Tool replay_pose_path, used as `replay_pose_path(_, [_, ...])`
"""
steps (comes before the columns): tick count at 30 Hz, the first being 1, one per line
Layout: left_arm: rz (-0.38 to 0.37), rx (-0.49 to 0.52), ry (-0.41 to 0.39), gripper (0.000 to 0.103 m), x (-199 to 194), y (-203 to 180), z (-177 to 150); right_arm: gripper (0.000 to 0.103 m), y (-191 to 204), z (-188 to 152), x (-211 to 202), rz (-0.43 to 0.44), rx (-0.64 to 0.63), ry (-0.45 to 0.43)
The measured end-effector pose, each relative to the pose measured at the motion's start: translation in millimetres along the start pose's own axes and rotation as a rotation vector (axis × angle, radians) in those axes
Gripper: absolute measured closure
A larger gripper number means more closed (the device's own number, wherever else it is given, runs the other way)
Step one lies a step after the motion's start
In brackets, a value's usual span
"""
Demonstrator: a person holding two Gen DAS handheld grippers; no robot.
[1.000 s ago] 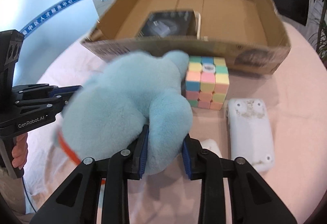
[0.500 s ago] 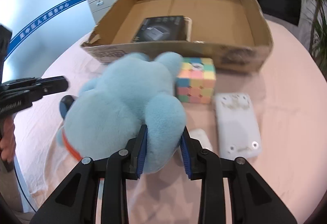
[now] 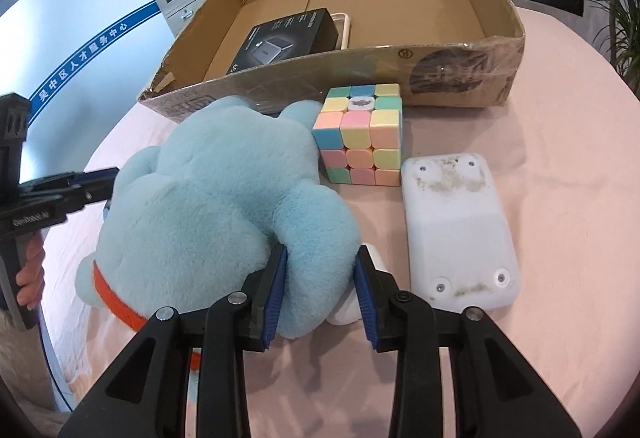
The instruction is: Organize objects
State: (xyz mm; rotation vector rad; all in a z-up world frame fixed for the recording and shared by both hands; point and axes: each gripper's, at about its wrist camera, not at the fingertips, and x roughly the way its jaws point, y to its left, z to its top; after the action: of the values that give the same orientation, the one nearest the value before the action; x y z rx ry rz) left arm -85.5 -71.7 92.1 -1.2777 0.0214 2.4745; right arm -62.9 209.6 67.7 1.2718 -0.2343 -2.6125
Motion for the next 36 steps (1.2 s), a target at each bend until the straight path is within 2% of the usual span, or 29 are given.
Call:
replay_pose_path(2, [-0.063, -0.010, -0.024, 0.052, -10, -1, 3, 0.071, 1, 0, 0, -0.002, -0.005, -0.002])
replay_pose_path(3, [-0.100, -0.016, -0.033, 0.038, -15, -1, 4, 0.071, 0, -1, 0, -0.001, -0.005, -0.002])
replay_pose_path(4, [-0.111, -0.017, -0.035, 0.030, -18, -3, 5, 0.071, 1, -1, 0, -0.002, -0.008, -0.003])
replay_pose_path(6, [-0.092, 0.029, -0.004, 0.030, -11, -13, 5, 0.071, 2, -1, 1, -0.006, -0.011, -0.005])
replay_pose_path(8, [-0.064, 0.049, 0.040, 0.034, 3, -20, 4, 0.071, 2, -1, 1, -0.006, -0.010, -0.007])
replay_pose_path(10, [-0.076, 0.034, 0.071, 0.050, 18, -23, 1, 0.070, 2, -2, 1, -0.004, -0.004, -0.014])
replay_pose_path(11, [-0.075, 0.030, 0.075, 0.053, 21, -24, 0, 0.070, 2, -2, 1, -0.004, -0.002, -0.016])
replay_pose_path(13, [-0.045, 0.026, 0.091, 0.075, 29, -23, 0, 0.070, 2, -3, 0, -0.003, -0.004, -0.018])
replay_pose_path(17, [-0.019, 0.054, 0.131, 0.075, 42, -28, -6, 0.070, 5, -3, 0, 0.007, -0.017, -0.016])
replay_pose_path(20, [0.026, 0.095, 0.089, 0.075, 42, -39, -8, 0.070, 12, -2, 3, -0.017, -0.032, -0.014])
replay_pose_path(22, [0.024, 0.084, 0.080, 0.077, 41, -40, -9, 0.069, 17, -2, 4, -0.065, -0.045, -0.014])
replay_pose_path(26, [0.010, 0.045, 0.069, 0.080, 44, -34, -15, 0.071, 22, -4, 3, -0.090, -0.043, -0.024])
replay_pose_path(30, [0.011, 0.005, 0.021, 0.080, 42, -32, -24, 0.072, 29, -4, 2, -0.119, -0.047, -0.033])
replay_pose_path(36, [0.012, -0.009, -0.050, 0.080, 39, -29, -36, 0.072, 27, -8, 2, -0.112, -0.026, -0.053])
